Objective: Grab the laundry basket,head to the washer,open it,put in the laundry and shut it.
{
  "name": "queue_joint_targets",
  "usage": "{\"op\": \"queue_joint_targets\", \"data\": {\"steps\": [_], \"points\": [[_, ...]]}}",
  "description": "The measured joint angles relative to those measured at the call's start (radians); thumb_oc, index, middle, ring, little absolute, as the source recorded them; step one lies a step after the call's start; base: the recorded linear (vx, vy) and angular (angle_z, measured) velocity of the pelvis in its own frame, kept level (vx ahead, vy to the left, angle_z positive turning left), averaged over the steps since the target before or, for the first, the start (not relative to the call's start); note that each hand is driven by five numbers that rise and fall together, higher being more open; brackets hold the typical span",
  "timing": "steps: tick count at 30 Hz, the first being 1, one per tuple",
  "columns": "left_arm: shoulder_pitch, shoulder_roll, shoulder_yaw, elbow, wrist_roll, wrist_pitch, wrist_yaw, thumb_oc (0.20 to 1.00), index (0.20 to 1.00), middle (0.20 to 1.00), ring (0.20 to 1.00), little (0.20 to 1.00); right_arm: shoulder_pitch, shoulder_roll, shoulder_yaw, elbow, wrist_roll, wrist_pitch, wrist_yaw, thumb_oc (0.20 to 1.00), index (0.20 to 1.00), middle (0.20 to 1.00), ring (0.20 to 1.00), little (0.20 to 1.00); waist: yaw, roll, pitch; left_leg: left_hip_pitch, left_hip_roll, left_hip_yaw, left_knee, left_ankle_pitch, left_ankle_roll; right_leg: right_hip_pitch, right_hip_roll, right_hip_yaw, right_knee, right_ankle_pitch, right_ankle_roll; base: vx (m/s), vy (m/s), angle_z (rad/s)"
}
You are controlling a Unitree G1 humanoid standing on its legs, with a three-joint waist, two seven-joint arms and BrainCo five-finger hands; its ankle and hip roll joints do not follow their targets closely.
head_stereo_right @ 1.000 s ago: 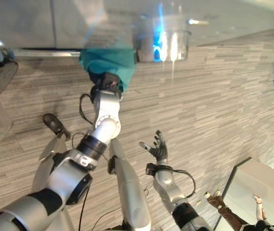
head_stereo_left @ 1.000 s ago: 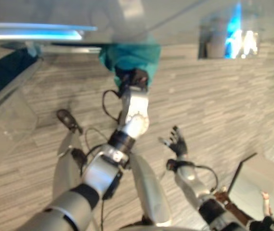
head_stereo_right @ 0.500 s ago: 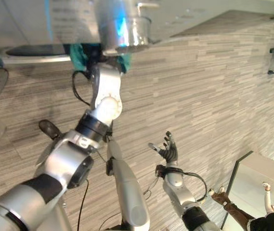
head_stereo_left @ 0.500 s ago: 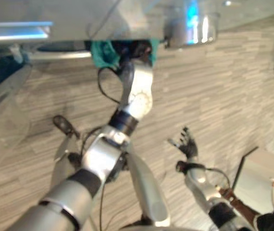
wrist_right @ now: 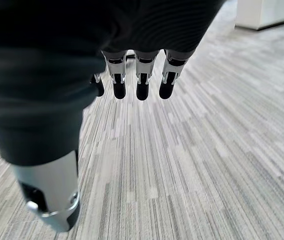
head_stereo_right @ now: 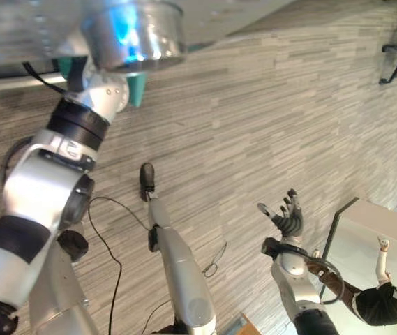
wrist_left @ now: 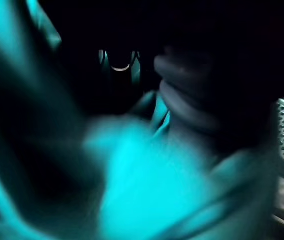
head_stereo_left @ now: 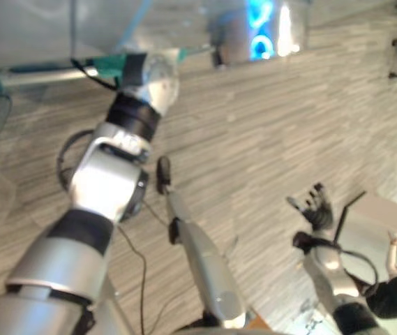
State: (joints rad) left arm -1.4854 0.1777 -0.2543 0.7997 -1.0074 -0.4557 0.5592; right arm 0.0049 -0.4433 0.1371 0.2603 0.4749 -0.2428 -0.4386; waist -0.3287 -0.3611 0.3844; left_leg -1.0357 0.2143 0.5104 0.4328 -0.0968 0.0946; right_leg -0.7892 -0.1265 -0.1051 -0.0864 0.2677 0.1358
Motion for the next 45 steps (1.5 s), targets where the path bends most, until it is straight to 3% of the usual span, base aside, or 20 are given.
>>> {"op": "queue_joint_targets", "data": {"steps": [6,10,16,25,27,30,33,35,36,45], "points": [[0.045,-0.056,-0.038,-0.018,-0.008,0.017,-0.032,1.000,1.000,1.000,1.000,1.000,-0.003,-0.020,0.047,-0.052,0.049,-0.012,0.037,1.000,1.000,1.000,1.000,1.000,0.010,0.004,0.003,0.000,-0.006,-0.010,-0.013,0.002,0.003,0.000,-0.004,-0.002,0.000,0.000,0.000,-0.02,0.017,0.03],[0.043,-0.060,-0.099,0.064,0.158,0.084,-0.013,1.000,1.000,1.000,1.000,1.000,-0.003,-0.037,0.093,-0.053,0.076,-0.021,0.072,1.000,1.000,1.000,1.000,1.000,0.018,0.007,0.006,0.000,-0.008,-0.015,-0.014,0.002,0.003,0.002,-0.005,-0.001,0.000,0.000,0.000,0.00,0.000,0.00],[0.067,-0.063,-0.149,0.058,0.323,0.127,0.011,1.000,1.000,1.000,1.000,1.000,-0.005,-0.049,0.094,-0.049,0.078,-0.028,0.089,1.000,1.000,1.000,1.000,1.000,0.048,0.030,0.024,0.008,-0.012,-0.020,-0.015,0.006,0.008,0.015,-0.009,-0.003,0.000,0.000,0.000,0.00,-0.001,0.01],[0.381,-0.070,-0.242,-0.076,0.488,0.158,0.023,1.000,1.000,1.000,1.000,1.000,-0.004,-0.049,0.127,-0.047,0.094,-0.050,0.155,1.000,1.000,1.000,1.000,1.000,0.090,0.052,0.040,0.094,-0.048,-0.022,-0.078,0.033,0.008,0.078,-0.028,-0.027,0.000,-0.001,-0.001,-0.02,-0.003,0.05],[0.459,-0.075,-0.263,-0.154,0.491,0.156,0.011,1.000,1.000,1.000,1.000,1.000,-0.011,-0.031,0.134,-0.008,0.095,-0.061,0.158,1.000,1.000,1.000,1.000,1.000,0.107,0.064,0.049,0.095,-0.049,-0.024,-0.079,0.035,0.008,0.080,-0.027,-0.032,0.000,-0.002,-0.001,-0.07,-0.012,0.03],[0.584,-0.075,-0.314,-0.265,0.496,0.154,-0.015,1.000,1.000,1.000,1.000,1.000,-0.151,0.013,0.180,0.221,0.118,-0.041,0.146,1.000,1.000,1.000,1.000,1.000,0.154,0.096,0.073,0.080,-0.053,-0.021,-0.079,0.039,0.006,0.064,-0.032,-0.053,0.001,-0.007,-0.007,-0.05,-0.004,0.01],[0.621,-0.037,-0.331,-0.408,0.524,0.146,-0.046,1.000,1.000,1.000,1.000,1.000,-0.264,0.032,0.160,0.281,0.123,-0.042,0.109,1.000,1.000,1.000,1.000,1.000,0.190,0.148,0.103,0.003,-0.061,-0.032,-0.063,0.052,0.010,-0.006,-0.045,-0.062,0.028,-0.078,-0.005,-0.01,-0.046,0.13],[0.620,-0.022,-0.328,-0.415,0.527,0.144,-0.055,1.000,1.000,1.000,1.000,1.000,-0.315,0.047,0.153,0.275,0.124,-0.045,0.106,1.000,1.000,1.000,1.000,1.000,0.215,0.172,0.121,-0.028,-0.051,-0.042,-0.060,0.065,0.005,-0.032,-0.033,-0.068,0.027,-0.071,-0.014,-0.01,-0.142,0.06],[0.645,-0.021,-0.330,-0.438,0.523,0.148,-0.079,1.000,1.000,1.000,1.000,1.000,-0.350,0.056,0.153,0.286,0.124,-0.043,0.088,1.000,1.000,1.000,1.000,1.000,0.229,0.207,0.142,-0.038,-0.045,-0.065,-0.064,0.079,0.004,-0.032,-0.024,-0.093,0.033,-0.075,-0.019,0.00,-0.121,0.12],[0.684,0.031,-0.356,-0.523,0.499,0.155,-0.172,1.000,1.000,1.000,1.000,1.000,-0.405,0.072,0.180,0.347,0.155,-0.044,0.082,1.000,1.000,1.000,1.000,1.000,0.276,0.221,0.145,-0.041,-0.033,-0.142,-0.112,0.133,-0.023,-0.066,0.003,-0.155,0.144,-0.153,-0.056,0.01,-0.091,0.10]]}}
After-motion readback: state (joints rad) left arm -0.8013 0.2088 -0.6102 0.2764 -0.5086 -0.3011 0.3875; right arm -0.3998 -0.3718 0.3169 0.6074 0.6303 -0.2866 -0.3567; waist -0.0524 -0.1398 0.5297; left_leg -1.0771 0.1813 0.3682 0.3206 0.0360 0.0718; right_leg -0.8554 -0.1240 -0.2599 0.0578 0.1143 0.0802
